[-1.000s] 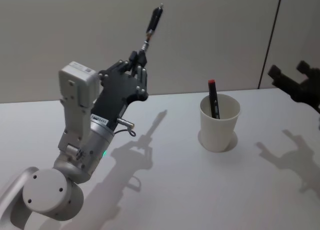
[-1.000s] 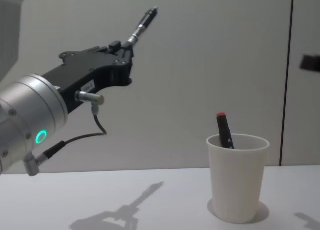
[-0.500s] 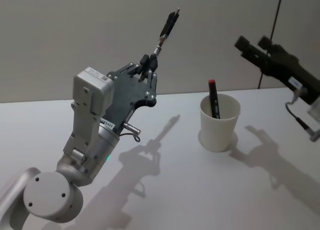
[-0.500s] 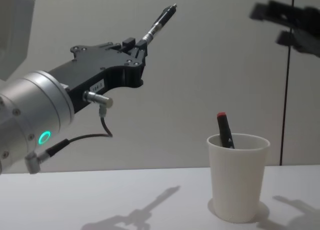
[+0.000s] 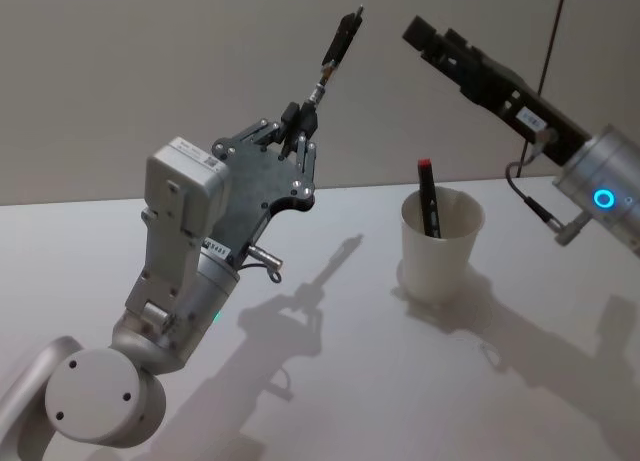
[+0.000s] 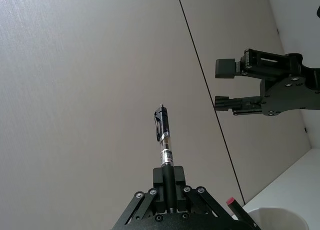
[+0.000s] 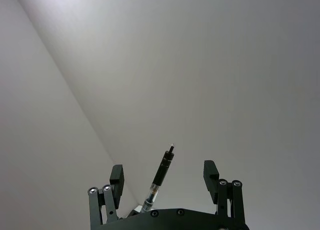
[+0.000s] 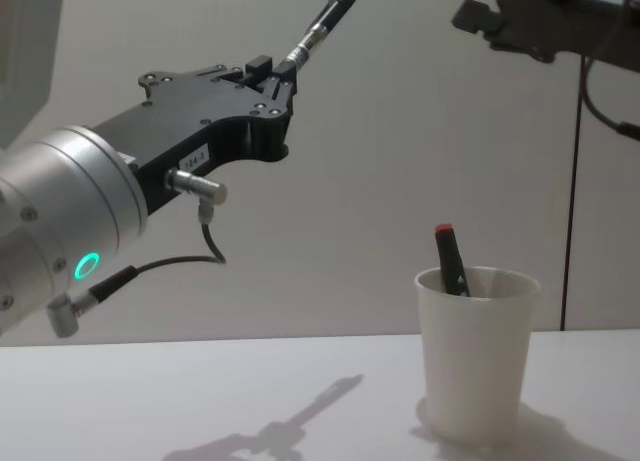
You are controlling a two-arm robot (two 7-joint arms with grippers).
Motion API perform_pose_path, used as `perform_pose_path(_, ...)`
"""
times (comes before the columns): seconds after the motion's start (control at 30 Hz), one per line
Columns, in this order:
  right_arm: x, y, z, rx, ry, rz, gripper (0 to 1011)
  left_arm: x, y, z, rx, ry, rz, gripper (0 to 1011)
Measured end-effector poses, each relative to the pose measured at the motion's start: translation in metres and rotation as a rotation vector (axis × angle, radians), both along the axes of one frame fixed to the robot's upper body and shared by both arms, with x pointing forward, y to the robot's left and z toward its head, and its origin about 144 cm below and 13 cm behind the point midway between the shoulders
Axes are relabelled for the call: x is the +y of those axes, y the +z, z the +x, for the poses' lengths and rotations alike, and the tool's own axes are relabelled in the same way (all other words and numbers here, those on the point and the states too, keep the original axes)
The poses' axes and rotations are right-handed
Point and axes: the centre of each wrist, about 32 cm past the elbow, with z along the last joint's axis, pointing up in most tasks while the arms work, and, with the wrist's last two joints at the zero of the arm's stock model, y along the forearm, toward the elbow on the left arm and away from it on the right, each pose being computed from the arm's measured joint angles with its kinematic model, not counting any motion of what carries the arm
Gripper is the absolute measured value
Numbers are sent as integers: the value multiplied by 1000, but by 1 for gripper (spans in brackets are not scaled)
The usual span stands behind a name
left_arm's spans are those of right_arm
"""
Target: Place the pen into the pen holder.
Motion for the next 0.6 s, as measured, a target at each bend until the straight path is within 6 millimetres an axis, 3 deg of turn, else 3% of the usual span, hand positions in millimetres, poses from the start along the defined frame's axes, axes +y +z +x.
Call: perform_pose_path(0.6, -10, -19, -7, 21, -55, -104, 1001, 1, -1, 1, -16, 0, 6, 120)
